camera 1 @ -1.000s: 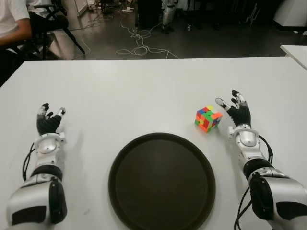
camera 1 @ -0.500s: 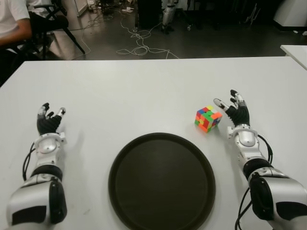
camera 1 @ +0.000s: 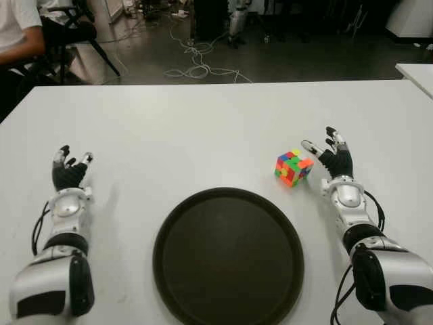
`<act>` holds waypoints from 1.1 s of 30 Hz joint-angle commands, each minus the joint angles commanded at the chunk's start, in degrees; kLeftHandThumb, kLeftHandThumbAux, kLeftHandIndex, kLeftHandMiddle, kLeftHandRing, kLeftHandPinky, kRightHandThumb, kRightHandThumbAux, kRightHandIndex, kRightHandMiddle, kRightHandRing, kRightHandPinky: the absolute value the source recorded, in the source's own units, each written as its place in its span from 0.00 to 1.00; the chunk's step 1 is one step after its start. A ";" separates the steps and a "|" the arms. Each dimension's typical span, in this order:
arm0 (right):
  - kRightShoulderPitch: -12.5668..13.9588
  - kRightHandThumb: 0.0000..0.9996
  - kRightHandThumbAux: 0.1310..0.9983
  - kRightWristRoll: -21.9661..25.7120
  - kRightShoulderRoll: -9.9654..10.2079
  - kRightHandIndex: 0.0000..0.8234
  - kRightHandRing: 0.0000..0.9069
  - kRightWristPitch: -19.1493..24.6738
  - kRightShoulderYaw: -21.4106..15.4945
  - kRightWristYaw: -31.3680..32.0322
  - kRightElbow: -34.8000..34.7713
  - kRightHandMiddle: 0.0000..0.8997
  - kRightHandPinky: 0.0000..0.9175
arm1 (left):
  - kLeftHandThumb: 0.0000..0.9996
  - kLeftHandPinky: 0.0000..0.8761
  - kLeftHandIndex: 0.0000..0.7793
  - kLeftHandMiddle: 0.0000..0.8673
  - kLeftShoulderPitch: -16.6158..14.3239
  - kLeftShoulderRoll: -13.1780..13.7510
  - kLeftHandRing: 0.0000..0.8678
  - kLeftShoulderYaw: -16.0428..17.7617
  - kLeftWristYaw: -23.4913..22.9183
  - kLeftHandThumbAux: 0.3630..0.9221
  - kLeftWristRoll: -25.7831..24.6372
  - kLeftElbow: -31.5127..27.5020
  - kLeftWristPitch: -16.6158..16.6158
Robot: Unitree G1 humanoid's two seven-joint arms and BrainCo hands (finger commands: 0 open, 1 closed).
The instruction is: Pick up the Rubik's Cube and put it in the plate
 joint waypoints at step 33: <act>-0.06 0.00 0.67 -0.61 -0.25 0.00 0.00 0.87 0.36 0.01 0.06 0.00 0.00 | 0.00 0.08 0.05 0.07 0.15 0.15 0.07 -0.21 0.02 0.60 0.02 0.07 0.03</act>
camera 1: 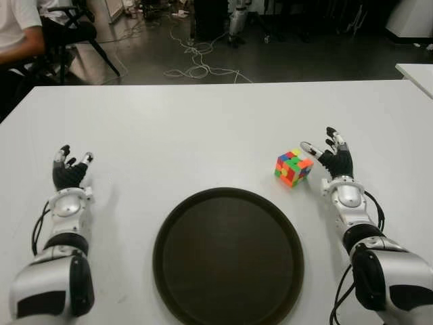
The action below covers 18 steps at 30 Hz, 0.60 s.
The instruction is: Pick up the Rubik's Cube and put it in the plate
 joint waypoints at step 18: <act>1.24 0.00 0.70 -2.79 -0.12 0.00 0.00 -6.18 3.48 -3.29 -1.76 0.00 0.00 | 0.00 0.08 0.06 0.08 0.07 0.01 0.08 0.26 -0.13 0.65 -0.20 -0.03 -0.16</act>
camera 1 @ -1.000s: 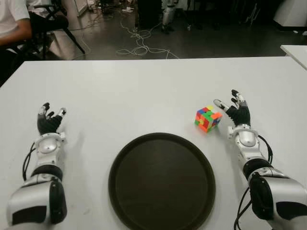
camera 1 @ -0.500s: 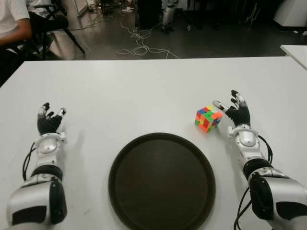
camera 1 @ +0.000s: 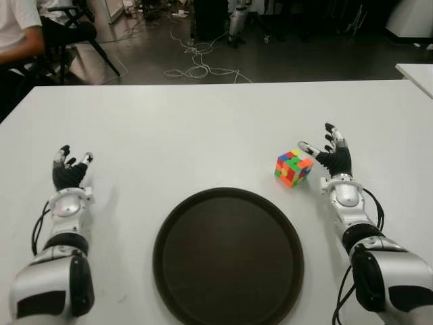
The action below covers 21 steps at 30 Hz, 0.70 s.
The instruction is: Pick up the Rubik's Cube and put it in the plate
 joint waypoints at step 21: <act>0.13 0.00 0.71 -7.92 -2.49 0.00 0.00 -1.61 7.32 -6.71 -0.87 0.00 0.00 | 0.00 0.09 0.07 0.09 -0.09 0.07 0.08 -0.41 0.49 0.67 0.50 0.02 0.22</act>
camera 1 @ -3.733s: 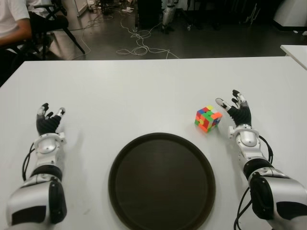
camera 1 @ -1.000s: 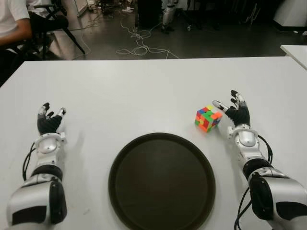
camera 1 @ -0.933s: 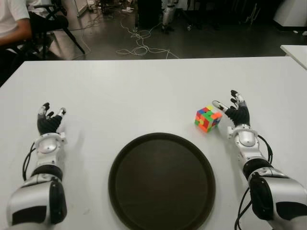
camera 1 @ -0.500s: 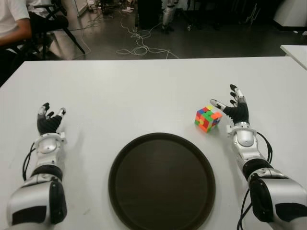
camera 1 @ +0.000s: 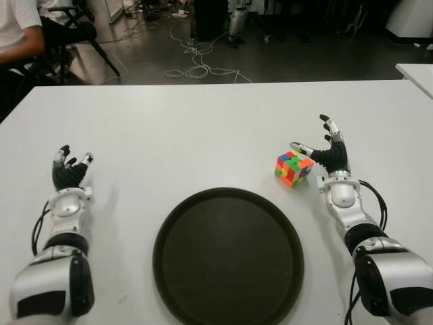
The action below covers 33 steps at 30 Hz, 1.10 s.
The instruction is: Pick up the Rubik's Cube and put it in the plate
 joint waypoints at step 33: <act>0.70 0.00 0.65 -4.71 -3.41 0.00 0.00 3.48 6.50 5.13 -2.87 0.00 0.00 | 0.00 0.09 0.07 0.10 -0.11 -1.09 0.09 0.41 0.25 0.68 -0.75 -0.40 -0.52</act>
